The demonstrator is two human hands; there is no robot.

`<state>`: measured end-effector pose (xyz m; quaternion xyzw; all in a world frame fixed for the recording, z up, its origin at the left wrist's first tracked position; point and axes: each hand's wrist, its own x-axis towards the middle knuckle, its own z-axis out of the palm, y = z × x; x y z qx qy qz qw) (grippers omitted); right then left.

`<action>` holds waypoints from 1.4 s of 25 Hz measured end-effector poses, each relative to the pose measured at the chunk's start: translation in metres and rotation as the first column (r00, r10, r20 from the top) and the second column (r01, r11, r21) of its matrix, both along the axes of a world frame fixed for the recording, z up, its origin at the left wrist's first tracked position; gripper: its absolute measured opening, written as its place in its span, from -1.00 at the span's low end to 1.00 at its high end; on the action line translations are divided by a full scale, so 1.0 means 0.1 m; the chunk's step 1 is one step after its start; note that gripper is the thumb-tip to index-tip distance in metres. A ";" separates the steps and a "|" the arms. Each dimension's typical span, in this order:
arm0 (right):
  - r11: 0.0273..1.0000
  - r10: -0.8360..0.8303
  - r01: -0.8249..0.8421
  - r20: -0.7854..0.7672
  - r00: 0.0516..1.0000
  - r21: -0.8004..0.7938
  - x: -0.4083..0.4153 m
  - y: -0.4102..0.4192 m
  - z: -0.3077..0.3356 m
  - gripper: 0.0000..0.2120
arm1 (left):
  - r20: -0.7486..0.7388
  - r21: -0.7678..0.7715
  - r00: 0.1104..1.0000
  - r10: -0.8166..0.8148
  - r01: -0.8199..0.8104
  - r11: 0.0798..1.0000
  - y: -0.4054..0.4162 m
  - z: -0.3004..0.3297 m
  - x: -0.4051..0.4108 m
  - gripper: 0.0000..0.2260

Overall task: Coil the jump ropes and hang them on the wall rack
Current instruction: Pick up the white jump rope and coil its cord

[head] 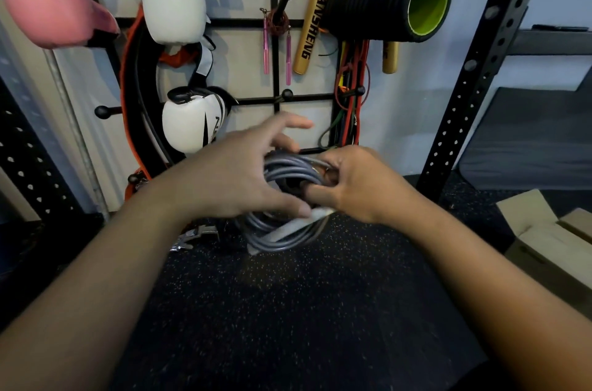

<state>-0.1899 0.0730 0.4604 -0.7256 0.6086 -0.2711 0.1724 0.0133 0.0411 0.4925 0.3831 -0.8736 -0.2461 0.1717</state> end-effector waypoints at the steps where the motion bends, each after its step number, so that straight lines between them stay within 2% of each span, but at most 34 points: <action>1: 1.000 0.005 -0.005 0.006 1.000 0.001 0.03 0.01 -0.01 -0.89 | 0.072 -0.020 0.997 -0.006 0.008 1.000 0.02 -0.01 -0.07 -0.01; 4: 1.000 0.005 -0.006 0.081 0.997 0.011 0.05 0.01 -0.03 -0.83 | 0.125 0.021 0.992 0.035 -0.038 0.999 -0.02 -0.09 -0.16 0.06; 8: 0.997 0.050 -0.063 0.229 0.972 0.051 0.02 0.00 -0.03 -0.62 | -0.010 0.191 1.000 0.023 -0.021 0.981 -0.10 -0.21 -0.10 -0.16; 10: 0.997 0.049 -0.062 0.240 0.970 0.048 0.02 -0.01 -0.05 -0.57 | -0.047 0.234 0.999 0.024 -0.013 0.972 -0.12 -0.26 -0.09 -0.19; 12: 0.999 0.030 -0.032 0.227 0.973 0.004 0.03 -0.03 -0.08 -0.56 | -0.091 0.291 0.995 0.034 -0.006 0.957 -0.16 -0.34 -0.08 -0.18; 15: 0.991 -0.046 0.076 0.242 0.969 -0.114 0.06 -0.07 -0.11 -0.45 | -0.170 0.380 0.985 0.028 0.039 0.924 -0.15 -0.37 -0.05 -0.39; 17: 0.988 -0.086 0.129 0.384 0.919 -0.088 0.04 -0.08 -0.04 -0.37 | -0.239 0.410 0.971 0.019 0.083 0.908 -0.12 -0.36 -0.03 -0.53; 18: 0.990 -0.099 0.135 0.491 0.866 -0.039 0.02 -0.07 0.01 -0.37 | -0.302 0.419 0.953 0.035 0.100 0.902 -0.10 -0.35 -0.02 -0.56; 19: 0.990 -0.121 0.138 0.574 0.810 0.014 -0.03 -0.07 0.04 -0.37 | -0.396 0.441 0.914 0.083 0.110 0.891 -0.10 -0.36 -0.02 -0.58; 20: 0.989 -0.143 0.138 0.610 0.780 0.056 -0.08 -0.07 0.05 -0.35 | -0.516 0.478 0.839 0.171 0.116 0.870 -0.10 -0.36 -0.03 -0.62; 22: 0.989 -0.142 0.089 0.590 0.795 0.118 -0.14 -0.06 0.00 -0.31 | -0.734 0.557 0.558 0.388 0.167 0.814 -0.13 -0.40 -0.10 -0.70; 24: 0.991 -0.078 -0.001 0.582 0.810 0.134 -0.05 -0.01 -0.08 -0.32 | -0.785 0.608 0.272 0.556 0.171 0.775 -0.14 -0.46 -0.20 -0.73; 25: 0.993 -0.049 -0.028 0.613 0.789 0.115 0.05 0.02 -0.11 -0.37 | -0.775 0.630 0.173 0.608 0.148 0.762 -0.12 -0.49 -0.27 -0.73; 27: 0.999 -0.016 -0.022 0.753 0.658 0.040 0.23 0.06 -0.16 -0.57 | -0.752 0.659 0.076 0.654 0.070 0.749 -0.05 -0.57 -0.38 -0.75; 28: 1.000 -0.002 -0.010 0.807 0.590 0.009 0.28 0.06 -0.18 -0.64 | -0.749 0.662 0.078 0.658 0.027 0.749 -0.01 -0.59 -0.41 -0.76; 30: 1.000 -0.006 0.008 0.835 0.551 0.001 0.28 0.02 -0.21 -0.73 | -0.753 0.645 0.155 0.640 -0.018 0.764 0.00 -0.61 -0.39 -0.76; 31: 1.000 -0.015 0.012 0.827 0.562 0.010 0.24 0.00 -0.19 -0.78 | -0.756 0.626 0.221 0.616 -0.029 0.779 0.00 -0.59 -0.36 -0.74; 33: 1.000 -0.011 -0.010 0.798 0.603 0.021 0.15 -0.02 -0.14 -0.86 | -0.759 0.544 0.364 0.540 -0.102 0.833 -0.07 -0.52 -0.23 -0.55; 35: 0.997 0.014 -0.063 0.732 0.681 0.039 0.05 -0.02 -0.06 -0.89 | -0.738 0.365 0.515 0.436 -0.239 0.900 -0.13 -0.37 -0.05 -0.33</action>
